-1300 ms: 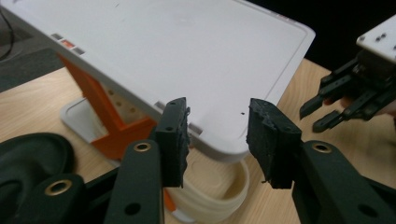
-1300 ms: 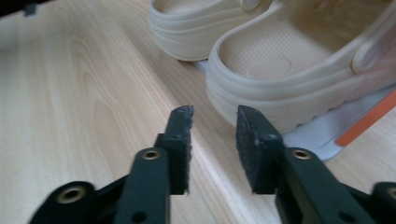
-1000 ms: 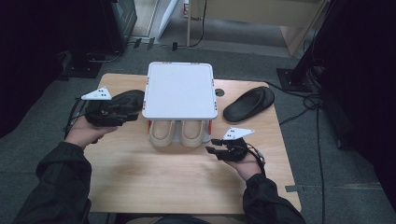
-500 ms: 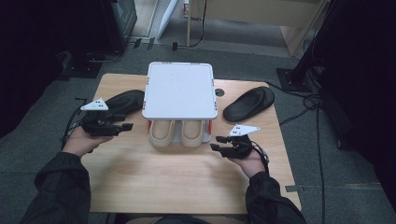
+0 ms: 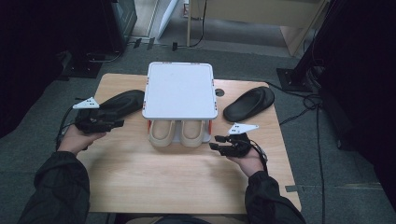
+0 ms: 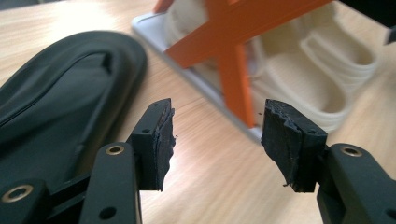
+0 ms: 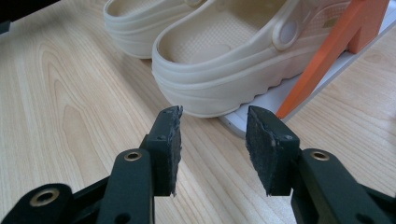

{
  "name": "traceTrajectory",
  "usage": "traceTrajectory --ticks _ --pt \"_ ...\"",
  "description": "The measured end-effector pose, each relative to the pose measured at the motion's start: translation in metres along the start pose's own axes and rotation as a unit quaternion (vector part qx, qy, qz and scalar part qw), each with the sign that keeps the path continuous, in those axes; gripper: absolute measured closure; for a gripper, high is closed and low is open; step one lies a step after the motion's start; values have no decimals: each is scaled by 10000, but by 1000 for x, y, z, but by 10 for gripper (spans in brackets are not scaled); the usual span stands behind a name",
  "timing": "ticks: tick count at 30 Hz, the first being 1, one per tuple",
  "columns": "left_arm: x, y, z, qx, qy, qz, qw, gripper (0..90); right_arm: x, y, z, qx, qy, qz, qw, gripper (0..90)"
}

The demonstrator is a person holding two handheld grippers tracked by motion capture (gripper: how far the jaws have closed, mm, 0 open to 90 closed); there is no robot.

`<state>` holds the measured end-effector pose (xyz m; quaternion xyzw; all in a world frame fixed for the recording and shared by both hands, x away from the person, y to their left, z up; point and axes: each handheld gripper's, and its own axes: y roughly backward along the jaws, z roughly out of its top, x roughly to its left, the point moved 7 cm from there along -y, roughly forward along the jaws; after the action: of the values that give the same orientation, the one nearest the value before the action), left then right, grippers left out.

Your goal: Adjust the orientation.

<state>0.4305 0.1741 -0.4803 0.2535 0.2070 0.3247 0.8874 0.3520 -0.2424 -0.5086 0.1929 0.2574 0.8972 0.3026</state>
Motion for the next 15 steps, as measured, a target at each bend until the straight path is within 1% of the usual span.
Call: traceTrajectory --ticks 3,5,6,8,11,15 --pt "13 -4 -2 -18 131 10 9999 447 0 0 0 -7 13 4 10000 557" --pt "23 -7 -3 -44 121 63 9999 481 -1 -1 0 6 11 -4 10000 557" --pt "27 -9 -3 -66 79 111 9999 488 0 -2 -1 35 -13 1 10000 557" --pt "33 -12 -4 -57 77 120 9999 493 -1 -3 -2 66 -6 -3 10000 557" --pt "40 -16 -7 7 29 193 9998 508 0 -4 -2 90 -28 16 10000 557" --pt "50 -21 -11 26 117 230 9997 538 0 -5 -3 113 -34 11 9999 557"
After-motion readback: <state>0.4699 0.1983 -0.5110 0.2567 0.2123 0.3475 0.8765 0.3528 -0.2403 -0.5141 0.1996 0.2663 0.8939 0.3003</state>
